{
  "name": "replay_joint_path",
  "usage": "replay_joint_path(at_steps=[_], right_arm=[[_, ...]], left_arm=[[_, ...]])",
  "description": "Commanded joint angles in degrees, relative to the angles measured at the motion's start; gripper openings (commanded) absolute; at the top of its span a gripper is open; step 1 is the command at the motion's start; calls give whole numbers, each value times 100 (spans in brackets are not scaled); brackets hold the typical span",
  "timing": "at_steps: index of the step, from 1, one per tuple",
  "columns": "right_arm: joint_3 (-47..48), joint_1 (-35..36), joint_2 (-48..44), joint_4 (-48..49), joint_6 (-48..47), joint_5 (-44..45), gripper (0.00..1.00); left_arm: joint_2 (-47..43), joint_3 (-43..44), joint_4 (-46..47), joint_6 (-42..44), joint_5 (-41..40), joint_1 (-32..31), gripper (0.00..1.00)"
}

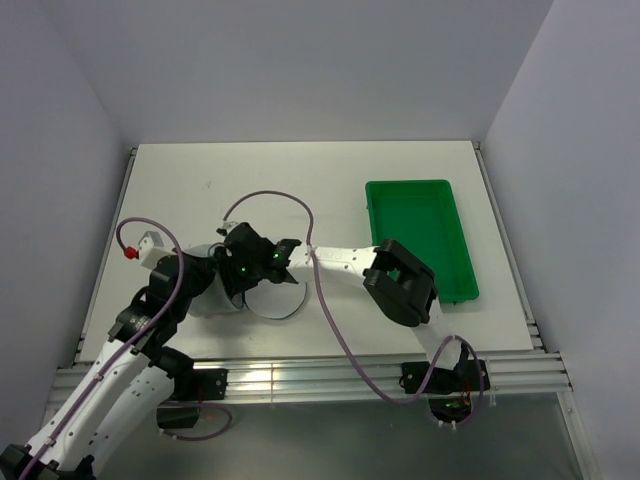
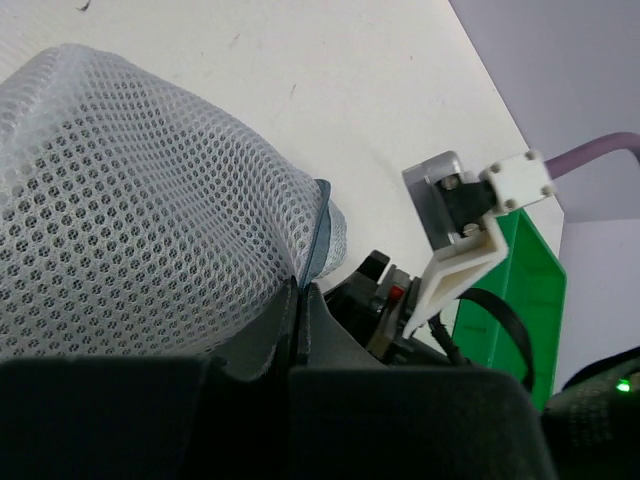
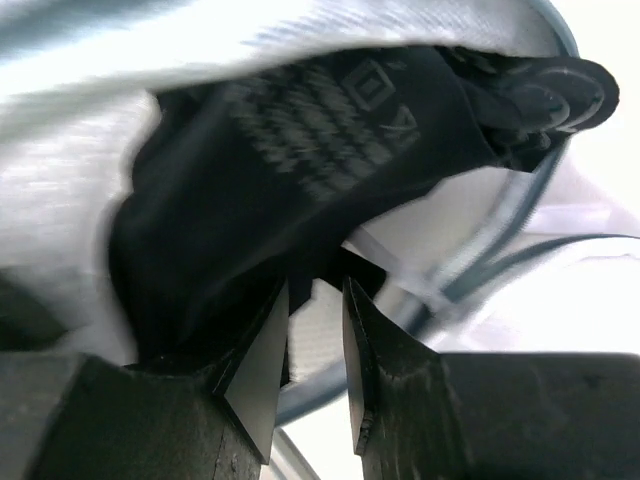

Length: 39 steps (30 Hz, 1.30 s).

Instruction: Place the bra in the laundry bag and zip it closed

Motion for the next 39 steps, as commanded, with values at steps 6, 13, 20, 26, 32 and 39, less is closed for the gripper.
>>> replay_joint_path(at_steps=[6, 13, 20, 26, 32, 39], right_arm=[[-560, -283, -864, 8, 254, 767, 40], [-948, -530, -1824, -70, 376, 952, 46], [-2094, -496, -2394, 296, 1587, 618, 42], [-4072, -434, -3168, 1712, 2458, 451, 57], [-5314, -355, -3468, 2960, 3232, 328, 69], [-5957, -302, -3249, 4312, 3962, 696, 75]], left_arm=[[-28, 102, 340, 121, 77, -19, 0], [-81, 217, 270, 165, 77, -28, 0], [-160, 208, 314, 16, 103, -19, 0], [-169, 340, 209, -2, 68, -19, 0], [-143, 340, 244, -20, 94, -11, 0], [-152, 314, 253, -20, 138, -19, 0]])
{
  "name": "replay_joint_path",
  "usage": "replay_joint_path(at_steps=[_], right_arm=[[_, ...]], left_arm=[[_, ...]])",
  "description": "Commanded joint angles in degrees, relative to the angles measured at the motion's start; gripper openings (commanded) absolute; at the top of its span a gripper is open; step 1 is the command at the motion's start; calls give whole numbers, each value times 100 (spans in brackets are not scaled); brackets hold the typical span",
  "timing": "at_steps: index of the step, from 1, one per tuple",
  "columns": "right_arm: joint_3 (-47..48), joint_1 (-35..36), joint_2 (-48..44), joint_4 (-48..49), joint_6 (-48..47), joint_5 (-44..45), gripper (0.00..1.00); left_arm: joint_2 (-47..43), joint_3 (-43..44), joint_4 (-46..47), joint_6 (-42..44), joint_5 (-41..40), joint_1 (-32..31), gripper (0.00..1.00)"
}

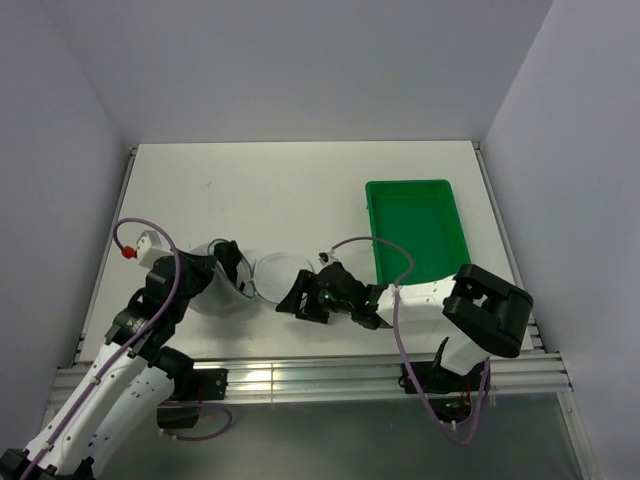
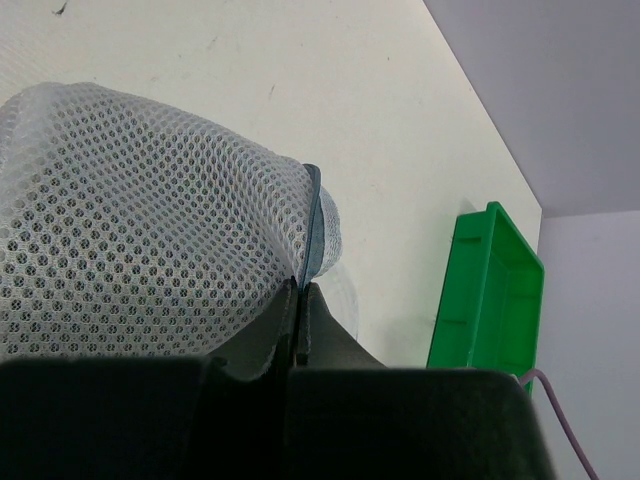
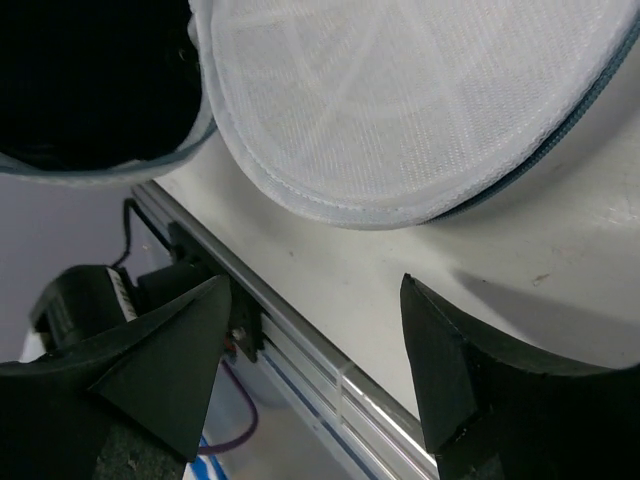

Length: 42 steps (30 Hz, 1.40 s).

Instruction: Place the bra in the laundry bag and zip it closed

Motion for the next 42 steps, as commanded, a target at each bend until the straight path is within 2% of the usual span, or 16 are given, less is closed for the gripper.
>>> replay_joint_path(at_steps=[1, 7, 16, 21, 32, 35, 36, 39, 42], right_arm=[[-214, 37, 52, 1178, 566, 458, 76], [-591, 28, 245, 1697, 1259, 1012, 80], [-917, 11, 912, 2628, 2121, 1163, 81], [-909, -112, 1440, 3330, 2219, 1171, 81], [-645, -455, 1555, 3420, 1903, 1673, 73], [-548, -517, 1555, 3420, 1771, 1751, 60], [-496, -525, 1538, 3420, 1649, 1769, 45], [-312, -534, 1311, 3184, 1281, 1909, 13], [30, -526, 915, 2411, 763, 2164, 1]], left_arm=[[-27, 242, 235, -15, 44, -15, 0], [-44, 303, 182, -7, 35, -15, 0], [-97, 382, 51, 29, 9, -6, 0], [-150, 391, -46, 20, 27, -6, 0], [-220, 400, -187, -7, 79, -6, 0], [-264, 391, -248, -24, 88, -6, 0], [-273, 391, -257, -24, 97, -15, 0], [-317, 400, -319, 28, 114, -15, 0], [-335, 400, -363, 64, 149, -15, 0]])
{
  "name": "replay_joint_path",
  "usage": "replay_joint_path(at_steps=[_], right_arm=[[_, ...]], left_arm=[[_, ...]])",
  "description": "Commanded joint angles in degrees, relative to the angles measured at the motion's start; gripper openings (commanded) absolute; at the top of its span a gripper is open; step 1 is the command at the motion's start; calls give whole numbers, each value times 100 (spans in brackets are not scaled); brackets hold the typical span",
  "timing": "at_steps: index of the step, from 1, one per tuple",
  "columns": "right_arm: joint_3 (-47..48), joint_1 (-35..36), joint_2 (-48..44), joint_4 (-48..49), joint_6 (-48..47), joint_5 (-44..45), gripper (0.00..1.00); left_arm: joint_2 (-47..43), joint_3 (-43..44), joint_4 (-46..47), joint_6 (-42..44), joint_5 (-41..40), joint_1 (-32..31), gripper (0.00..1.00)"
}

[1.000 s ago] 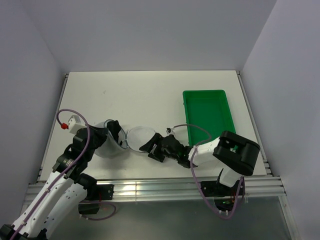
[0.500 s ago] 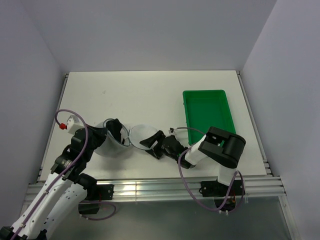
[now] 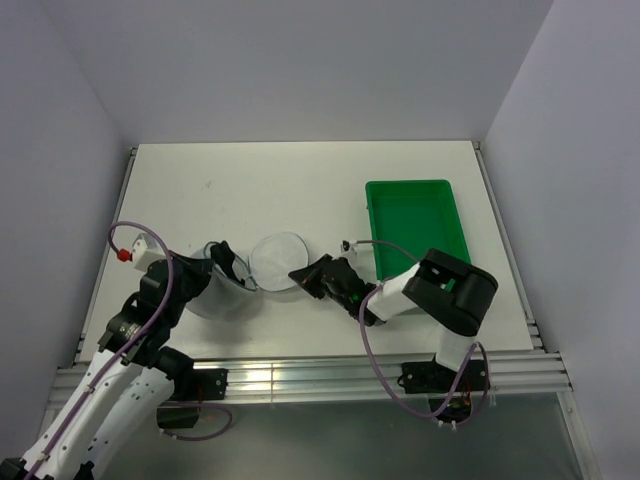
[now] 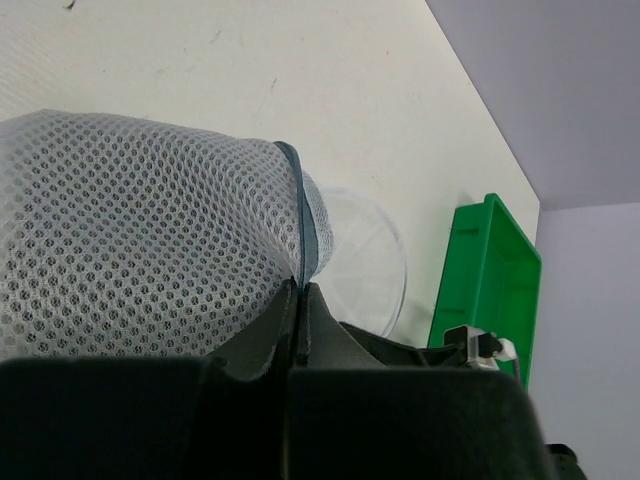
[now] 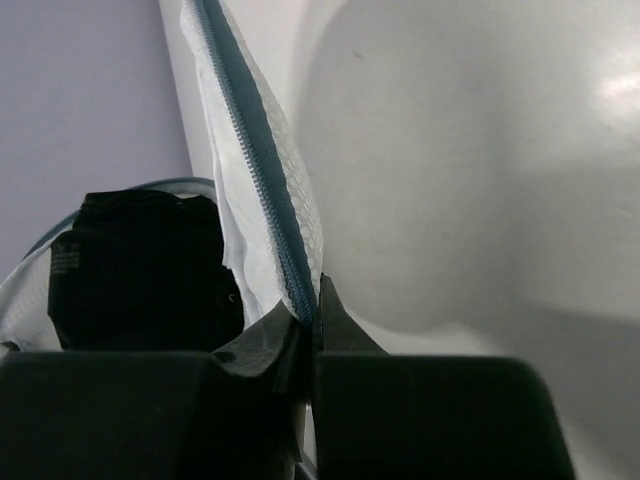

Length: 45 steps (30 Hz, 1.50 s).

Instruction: Place the bra in the laundry bag and zip it closed

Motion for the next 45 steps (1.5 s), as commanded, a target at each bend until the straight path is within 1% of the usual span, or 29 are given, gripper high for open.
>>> replay_joint_path(at_steps=[1, 7, 8, 9, 12, 15, 16, 18, 19, 20, 21, 22, 23, 25, 26, 28, 29, 31, 32, 33, 34, 37, 39, 40, 41, 42, 43, 44, 45], right_arm=[[484, -10, -605, -644, -782, 551, 0], [1003, 87, -1651, -1961, -1995, 1359, 0], [1082, 104, -1948, -2390, -2197, 1517, 0], [1265, 200, -2090, -2647, -2538, 1902, 0], [1538, 376, -2661, -3447, -3198, 2379, 0], [1680, 587, -3224, -4185, -3735, 3152, 0], [1698, 736, -3356, -4405, -3807, 3528, 0], [1750, 930, -3708, -5081, -3921, 3943, 0], [1794, 1113, -3787, -5414, -3861, 4171, 0], [1916, 1211, -3883, -6123, -3660, 4530, 0], [2004, 1299, -3893, -6486, -3527, 4708, 0], [2084, 1517, -3850, -7186, -3395, 4910, 0], [2189, 1633, -3797, -7576, -3246, 5277, 0], [2610, 1826, -3561, -8367, -2684, 5596, 0], [2995, 1984, -3185, -9224, -2169, 5745, 0], [3462, 2134, -2692, -10220, -1447, 6123, 0], [3986, 2300, -2124, -11261, -651, 6246, 0], [4604, 2459, -1471, -12469, 345, 6510, 0], [5155, 2538, -832, -13180, 628, 6598, 0], [5369, 2670, -574, -13187, 457, 6712, 0], [5667, 2723, -232, -13187, 351, 6696, 0], [6047, 2873, 244, -13187, 219, 6721, 0], [6373, 2952, 386, -13187, 95, 6722, 11], [6452, 2970, 431, -13057, 25, 6731, 13], [6540, 2987, 431, -12908, -323, 6722, 20], [6540, 2987, 388, -12715, -579, 6696, 24], [6514, 2987, 248, -12243, -817, 6635, 28], [6392, 2987, 142, -11951, -1315, 6591, 39], [6278, 2987, 2, -11600, -1694, 6521, 46]], left_arm=[[-83, 245, 61, 94, 108, -15, 0], [-40, 201, 228, 253, 266, -15, 0], [-22, 201, 272, 270, 284, -6, 0], [48, 209, 368, 331, 310, -15, 0], [232, 166, 684, 428, 416, -15, 0], [583, 113, 1001, 533, 495, -15, 0], [689, 104, 1211, 551, 504, -15, 0], [1013, 60, 1475, 630, 574, -15, 0], [1120, 51, 1703, 657, 591, -15, 0], [1321, 43, 1809, 692, 679, -15, 0], [1419, 34, 1897, 736, 714, -15, 0], [1507, 16, 2098, 780, 767, -15, 0], [1586, -1, 2179, 815, 837, -15, 0], [1832, -71, 2346, 894, 1021, -24, 0], [1981, -89, 2521, 920, 1074, -15, 0], [2131, -203, 2732, 1000, 1250, -15, 0], [2227, -238, 2959, 1035, 1294, -24, 0], [2263, -361, 3084, 1053, 1409, -15, 0], [2246, -397, 3093, 1070, 1418, -15, 0], [2220, -493, 3320, 1114, 1444, -15, 0], [2211, -563, 3357, 1132, 1505, -15, 0], [2211, -625, 3392, 1211, 1672, -15, 0], [2167, -722, 3462, 1228, 1760, -15, 0], [2149, -748, 3489, 1228, 1778, -15, 0], [2114, -792, 3515, 1228, 1822, -15, 0], [2114, -784, 3507, 1246, 1805, -15, 0], [2097, -775, 3472, 1255, 1804, -15, 0], [2079, -758, 3463, 1272, 1831, -15, 0], [2070, -757, 3437, 1281, 1822, -15, 0]])
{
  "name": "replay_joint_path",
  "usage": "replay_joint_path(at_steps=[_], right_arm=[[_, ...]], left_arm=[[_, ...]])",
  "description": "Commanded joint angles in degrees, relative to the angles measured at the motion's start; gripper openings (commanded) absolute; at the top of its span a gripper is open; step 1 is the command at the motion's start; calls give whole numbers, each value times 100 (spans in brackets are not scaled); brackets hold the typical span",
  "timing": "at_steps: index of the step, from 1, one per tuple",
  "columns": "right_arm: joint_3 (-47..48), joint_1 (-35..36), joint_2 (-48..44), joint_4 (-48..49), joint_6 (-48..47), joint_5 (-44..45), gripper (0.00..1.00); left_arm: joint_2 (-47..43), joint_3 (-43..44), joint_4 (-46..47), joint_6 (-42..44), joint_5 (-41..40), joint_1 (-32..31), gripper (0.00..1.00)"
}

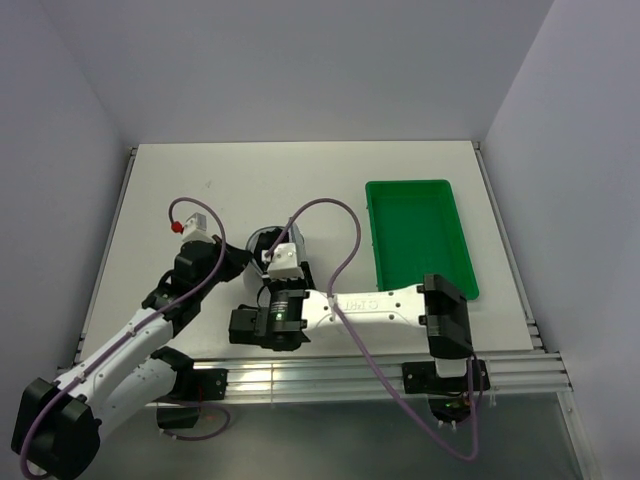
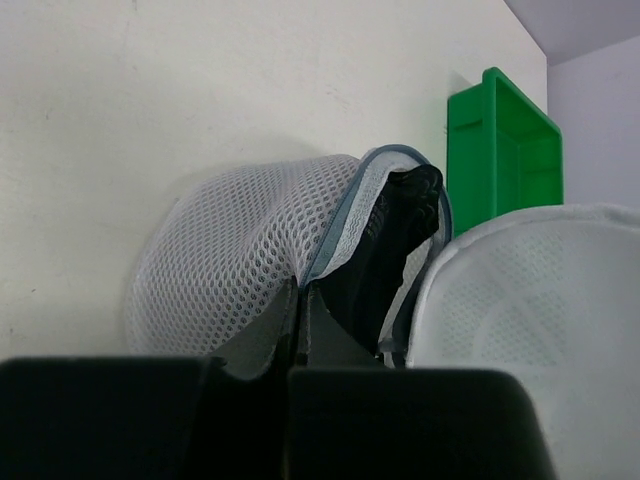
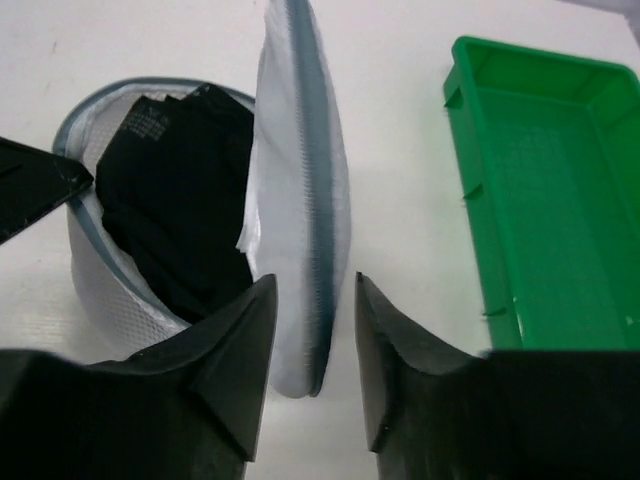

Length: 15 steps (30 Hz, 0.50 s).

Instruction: Place the bra in the laundry bag and zip it closed

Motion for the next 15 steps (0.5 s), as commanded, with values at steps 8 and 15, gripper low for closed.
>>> replay_joint_path(at_steps=[8, 15], right_arm=[[-1001, -460, -1613, 4721, -4322, -1878, 65], [-412, -917, -918, 5416, -4763, -3530, 65]], left_arm=[[-284, -45, 181, 149, 194, -9, 0], [-329, -54, 76, 158, 264, -9, 0]])
